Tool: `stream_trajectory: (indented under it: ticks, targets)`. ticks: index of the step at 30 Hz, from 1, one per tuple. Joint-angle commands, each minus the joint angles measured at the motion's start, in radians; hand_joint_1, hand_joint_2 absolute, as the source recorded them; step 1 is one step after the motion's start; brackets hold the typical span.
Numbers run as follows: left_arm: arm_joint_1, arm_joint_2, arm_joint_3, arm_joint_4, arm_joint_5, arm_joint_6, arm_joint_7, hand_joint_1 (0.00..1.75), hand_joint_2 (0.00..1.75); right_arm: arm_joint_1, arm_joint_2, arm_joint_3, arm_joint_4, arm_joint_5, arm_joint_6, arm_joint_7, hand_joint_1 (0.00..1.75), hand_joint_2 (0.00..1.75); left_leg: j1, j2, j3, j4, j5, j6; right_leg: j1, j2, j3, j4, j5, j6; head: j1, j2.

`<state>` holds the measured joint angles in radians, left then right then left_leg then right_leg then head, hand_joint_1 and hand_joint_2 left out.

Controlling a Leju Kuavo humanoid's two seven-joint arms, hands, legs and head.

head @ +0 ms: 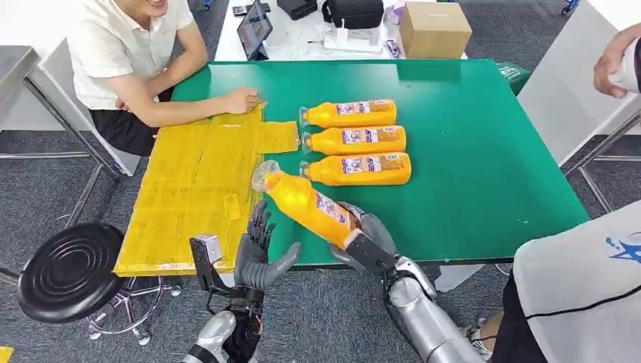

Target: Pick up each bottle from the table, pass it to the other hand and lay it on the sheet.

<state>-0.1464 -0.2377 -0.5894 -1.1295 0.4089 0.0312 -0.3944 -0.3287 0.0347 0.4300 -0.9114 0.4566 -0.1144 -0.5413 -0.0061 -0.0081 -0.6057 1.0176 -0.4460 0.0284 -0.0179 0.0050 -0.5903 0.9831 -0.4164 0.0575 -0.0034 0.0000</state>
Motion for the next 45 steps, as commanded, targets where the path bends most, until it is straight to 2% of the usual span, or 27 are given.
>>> stream_trajectory:
  ticks: [1, 10, 14, 17, 26, 30, 44, 45]
  targets:
    - [-0.058, 0.027, -0.050, 0.071, -0.004, -0.031, 0.005, 0.00, 1.75, -0.004, -0.006, 0.071, 0.004, -0.021, -0.004, -0.007, 1.71, 1.75, 0.001, 0.001, 0.005, -0.002, -0.001, -0.003, 0.001, 0.000, 0.005, -0.001, -0.001, -0.003, 0.000, 0.000]
    - [-0.096, 0.012, -0.040, 0.060, 0.105, -0.180, 0.002, 0.00, 1.75, -0.086, 0.039, 0.126, 0.151, -0.007, -0.015, -0.061, 1.75, 1.75, 0.001, 0.002, 0.003, 0.000, -0.001, -0.002, 0.001, 0.001, 0.003, 0.000, -0.001, -0.003, 0.000, 0.000]
    - [-0.115, -0.004, -0.008, 0.101, 0.147, -0.187, 0.001, 0.00, 1.75, -0.088, 0.063, 0.156, 0.171, 0.005, -0.016, -0.071, 1.73, 1.75, 0.001, 0.003, 0.004, -0.001, -0.001, -0.002, 0.001, 0.002, 0.004, -0.001, 0.000, -0.003, 0.000, 0.000]
    - [-0.127, -0.004, -0.008, 0.103, 0.179, -0.255, -0.015, 0.00, 1.75, -0.099, 0.069, 0.173, 0.194, 0.000, -0.011, -0.081, 1.73, 1.75, 0.001, 0.001, 0.003, 0.000, -0.001, -0.002, 0.001, 0.000, 0.003, 0.000, -0.001, -0.002, 0.000, 0.000]
    - [-0.126, -0.004, -0.007, 0.103, 0.179, -0.255, -0.015, 0.00, 1.75, -0.102, 0.068, 0.174, 0.194, 0.000, -0.009, -0.081, 1.75, 1.75, 0.001, 0.001, 0.003, 0.000, -0.001, -0.002, 0.002, 0.000, 0.003, -0.001, -0.001, -0.002, 0.000, 0.000]
    - [-0.147, -0.012, 0.002, 0.133, 0.207, -0.298, -0.010, 0.00, 1.75, -0.118, 0.068, 0.182, 0.205, -0.010, 0.012, -0.084, 1.75, 1.75, 0.001, 0.000, 0.001, 0.000, 0.000, -0.002, 0.001, -0.001, 0.001, 0.000, -0.001, -0.002, 0.000, 0.000]
    - [-0.145, -0.010, 0.007, 0.114, 0.157, -0.296, -0.004, 0.00, 1.75, -0.140, 0.037, 0.234, 0.190, 0.089, -0.063, -0.027, 1.75, 1.75, 0.001, 0.000, 0.001, 0.000, 0.000, -0.002, 0.001, -0.001, 0.002, 0.000, -0.001, -0.002, 0.000, 0.000]
    - [-0.147, -0.010, 0.009, 0.119, 0.160, -0.303, 0.004, 0.17, 1.75, -0.143, 0.038, 0.237, 0.193, 0.094, -0.064, -0.023, 1.73, 1.75, 0.001, 0.000, 0.002, 0.000, -0.001, -0.002, 0.001, -0.001, 0.002, 0.000, -0.001, -0.002, 0.000, 0.000]
